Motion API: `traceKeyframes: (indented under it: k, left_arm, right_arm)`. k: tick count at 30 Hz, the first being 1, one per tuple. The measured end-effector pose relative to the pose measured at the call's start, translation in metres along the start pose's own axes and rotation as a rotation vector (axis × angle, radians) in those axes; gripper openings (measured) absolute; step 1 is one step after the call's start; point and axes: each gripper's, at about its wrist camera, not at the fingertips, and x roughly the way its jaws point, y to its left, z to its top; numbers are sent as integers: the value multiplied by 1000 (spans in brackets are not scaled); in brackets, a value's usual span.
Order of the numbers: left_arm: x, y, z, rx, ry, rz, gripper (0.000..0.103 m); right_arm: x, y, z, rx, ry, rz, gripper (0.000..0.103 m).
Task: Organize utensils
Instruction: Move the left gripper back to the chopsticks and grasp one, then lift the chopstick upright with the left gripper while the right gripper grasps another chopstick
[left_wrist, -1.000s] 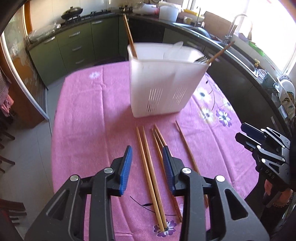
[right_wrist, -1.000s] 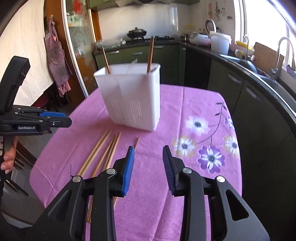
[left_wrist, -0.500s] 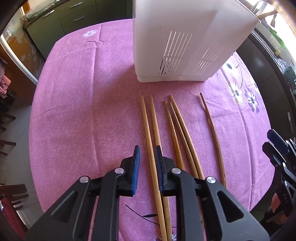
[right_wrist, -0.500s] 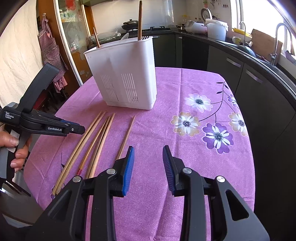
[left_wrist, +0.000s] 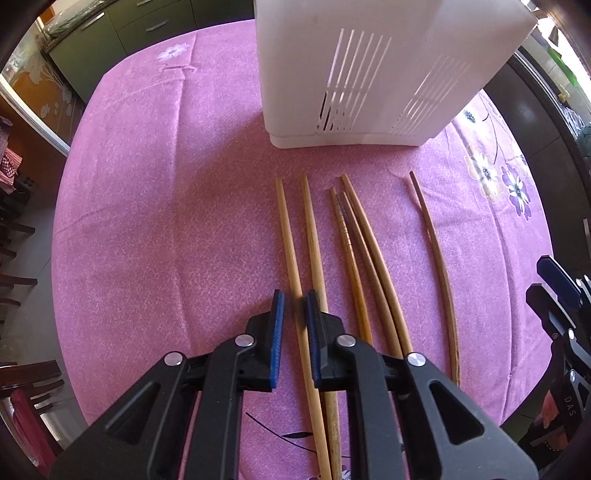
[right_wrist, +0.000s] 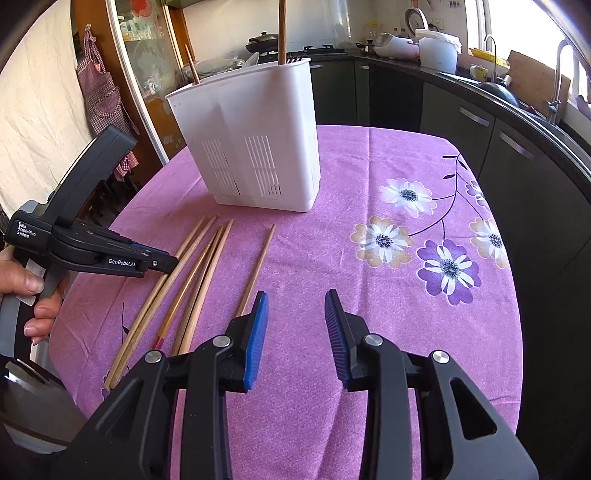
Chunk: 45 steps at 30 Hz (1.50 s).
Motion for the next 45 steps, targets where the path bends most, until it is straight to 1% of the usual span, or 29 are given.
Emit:
traceKeyframes:
  k: [7,11,17,19,23,25,27,31,35,44,45]
  left_arm:
    - [1,0,0,14,-11,17,8]
    - [-4,3,-3,3,-32,-2,7]
    - [-45,7,-12,19,-178,-3,6]
    - [-61,8,-18,19,-226,-20,6]
    - [-94,12,-31,22,-331,-31,6]
    - [-106,14,-34,25,-373,-33,6]
    - [-117,15,-40,33,-408,-26,6]
    - [-133,17,-50,44,-456,-22,6]
    - [-144,19,-57,52,-494,-17,6]
    - [-152,24,-68,62,-535,-29,6]
    - [-153,24,-70,61,-538,-33,6]
  right_arm:
    - [9,7,4,-13,16,0,32]
    - [13,8,4,-14,28,-3,32]
    - [20,10,8,-20,55,-1,32]
    - [24,11,10,-22,66,9,32]
    - [34,18,18,-28,103,43,32]
    - [42,21,22,-19,140,82,32]
    - [50,24,27,-15,162,94,32]
    - [64,29,37,-11,195,80,32]
    - [77,35,42,-24,222,46,32]
    - [96,50,41,-60,263,-15,32]
    - [98,51,41,-62,264,-22,29]
